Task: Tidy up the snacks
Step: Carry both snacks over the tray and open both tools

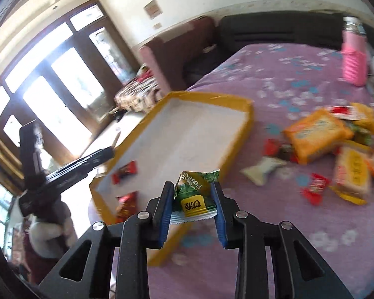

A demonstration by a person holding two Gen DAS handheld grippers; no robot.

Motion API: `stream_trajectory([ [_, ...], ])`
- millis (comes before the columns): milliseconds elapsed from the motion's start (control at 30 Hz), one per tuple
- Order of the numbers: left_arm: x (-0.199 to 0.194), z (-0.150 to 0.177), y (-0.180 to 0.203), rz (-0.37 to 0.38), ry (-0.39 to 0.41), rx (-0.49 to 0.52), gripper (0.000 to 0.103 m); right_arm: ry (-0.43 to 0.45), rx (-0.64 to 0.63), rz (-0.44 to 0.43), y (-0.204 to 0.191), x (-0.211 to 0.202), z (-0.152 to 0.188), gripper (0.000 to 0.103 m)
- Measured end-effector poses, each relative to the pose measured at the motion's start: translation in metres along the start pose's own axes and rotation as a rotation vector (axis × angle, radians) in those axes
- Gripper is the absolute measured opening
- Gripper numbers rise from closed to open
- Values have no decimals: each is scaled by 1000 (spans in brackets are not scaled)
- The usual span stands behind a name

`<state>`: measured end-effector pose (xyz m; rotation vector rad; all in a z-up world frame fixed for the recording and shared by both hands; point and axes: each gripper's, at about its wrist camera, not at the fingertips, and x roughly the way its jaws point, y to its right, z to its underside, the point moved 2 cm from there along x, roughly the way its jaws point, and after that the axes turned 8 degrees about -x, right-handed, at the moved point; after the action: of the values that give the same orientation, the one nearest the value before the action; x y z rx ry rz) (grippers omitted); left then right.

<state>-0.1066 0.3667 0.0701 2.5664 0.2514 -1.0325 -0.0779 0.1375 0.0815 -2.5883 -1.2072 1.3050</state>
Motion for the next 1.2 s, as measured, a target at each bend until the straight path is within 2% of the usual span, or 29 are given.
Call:
stream_trajectory([
  [200,32,-4,-9,-46,-62,16,32,-92,-14,-78,-36,70,-10,30],
  [400,42,-6,-26,-53,-87,-48,33,-153,-33,-87,-53,110,-7,31],
  [433,41,-7,-28,-42,-91,-64,33,-154,-36,-87,-53,112,-7,33],
  [500,38,-8,-33,-24,-100,-98,40,-143,-34,-90,-56,113,-6,34],
  [567,32,-8,-34,-12,-93,-116,42,-137,-38,-92,-56,111,-4,45],
  [667,13,-9,-31,3,-49,-135,42,-103,-46,-85,-57,97,-7,49],
  [733,-4,-10,-25,39,-11,-143,43,-63,-43,-80,-51,80,-8,51],
  [933,-47,-4,20,141,65,-68,59,39,7,3,1,15,1,59],
  [1067,-60,7,52,203,56,-19,65,69,112,129,74,-26,16,60],
  [1200,-54,29,92,245,5,56,66,101,296,258,159,-63,43,62],
])
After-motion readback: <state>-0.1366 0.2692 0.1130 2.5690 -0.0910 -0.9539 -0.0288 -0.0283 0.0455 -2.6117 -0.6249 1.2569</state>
